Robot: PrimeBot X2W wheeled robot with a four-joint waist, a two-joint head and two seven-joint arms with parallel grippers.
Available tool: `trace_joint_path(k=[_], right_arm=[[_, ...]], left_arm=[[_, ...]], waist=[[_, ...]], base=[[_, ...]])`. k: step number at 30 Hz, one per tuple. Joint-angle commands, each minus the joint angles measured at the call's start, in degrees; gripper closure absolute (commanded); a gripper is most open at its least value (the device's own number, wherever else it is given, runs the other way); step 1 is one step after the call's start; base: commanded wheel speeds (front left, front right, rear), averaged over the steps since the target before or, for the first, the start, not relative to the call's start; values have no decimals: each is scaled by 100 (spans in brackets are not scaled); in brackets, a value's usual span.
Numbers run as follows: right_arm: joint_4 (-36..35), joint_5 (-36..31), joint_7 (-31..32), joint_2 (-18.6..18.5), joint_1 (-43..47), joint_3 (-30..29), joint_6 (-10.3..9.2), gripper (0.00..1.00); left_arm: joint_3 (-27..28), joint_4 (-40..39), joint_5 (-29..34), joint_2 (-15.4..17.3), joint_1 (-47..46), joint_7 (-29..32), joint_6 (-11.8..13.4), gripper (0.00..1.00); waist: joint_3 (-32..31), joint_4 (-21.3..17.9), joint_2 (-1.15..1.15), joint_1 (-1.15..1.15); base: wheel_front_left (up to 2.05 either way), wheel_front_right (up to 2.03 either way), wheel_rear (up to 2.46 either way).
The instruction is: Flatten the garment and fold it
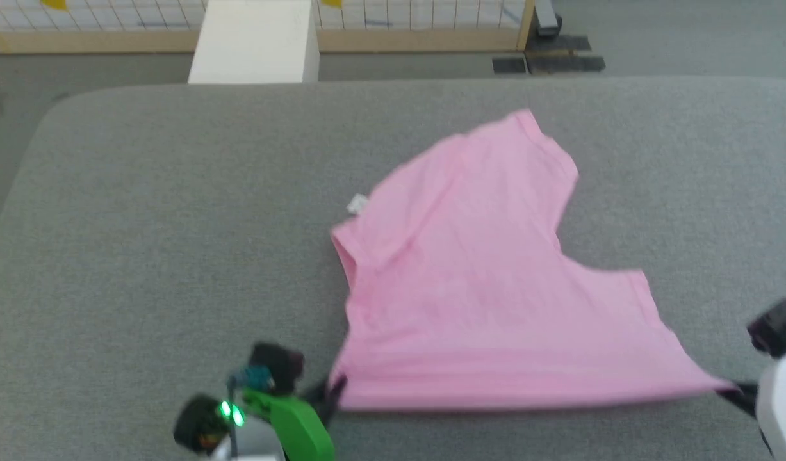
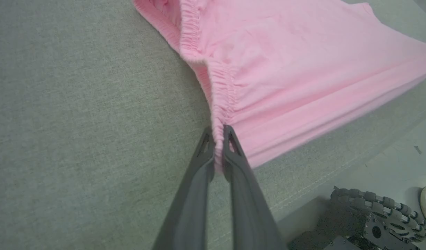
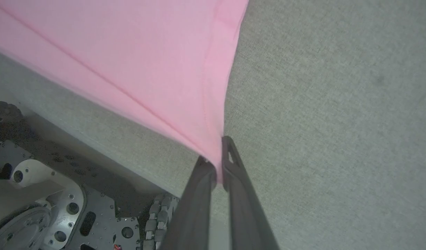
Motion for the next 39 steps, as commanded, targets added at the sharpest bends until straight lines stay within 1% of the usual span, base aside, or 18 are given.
trace_joint_path(k=[1,4,6,11,16,20,22,25,28,34,39], right_arm=[[64,28,148,-287,282,-177,-65,100],[-129,57,269,-365,711,-477,-65,100],[-257,-26,214,-366,892,-745,-65,100],[-549,-219,82,-139,1012,-1581,-65,100],[-976,-420,144,37,825,-2275,-65,100],[-1242,-524,412,184,447,-2742,-65,100],[-1337,-596,585,219,192,-2860,-65,100],[-1393,-733,865,261,-243,-2926,-65,100],[-1322,-841,1168,329,-740,-2833,-65,100],[-859,-1037,1802,486,-1999,-2387,-65,100],[-303,-1251,2054,549,-2973,-1879,-65,100]], left_arm=[[24,-19,-46,200,241,54,167,100],[-151,-198,-86,143,539,116,211,100],[-235,-263,-71,114,640,129,238,100],[-291,-374,2,49,470,160,227,100],[-171,-521,61,-12,-5,225,230,100],[-89,-671,107,-106,-528,331,187,100],[-75,-718,133,-155,-786,386,141,100],[-80,-763,155,-249,-1152,486,65,100],[-89,-768,168,-346,-1480,556,-14,100],[-131,-605,191,-577,-2162,655,-215,100],[-138,-332,217,-775,-2616,639,-315,100]], waist=[[-174,89,0,1],[-204,107,0,1],[-188,123,0,1],[-7,231,0,1],[346,399,0,1],[710,585,0,1],[889,680,0,1],[1166,836,0,1],[1420,970,0,1],[1969,1258,0,1],[2307,1441,0,1]], base=[[0,0,0],[0,0,0],[0,0,0],[0,0,0],[0,0,0],[0,0,0],[0,0,0],[0,0,0],[0,0,0],[0,0,0],[0,0,0]])
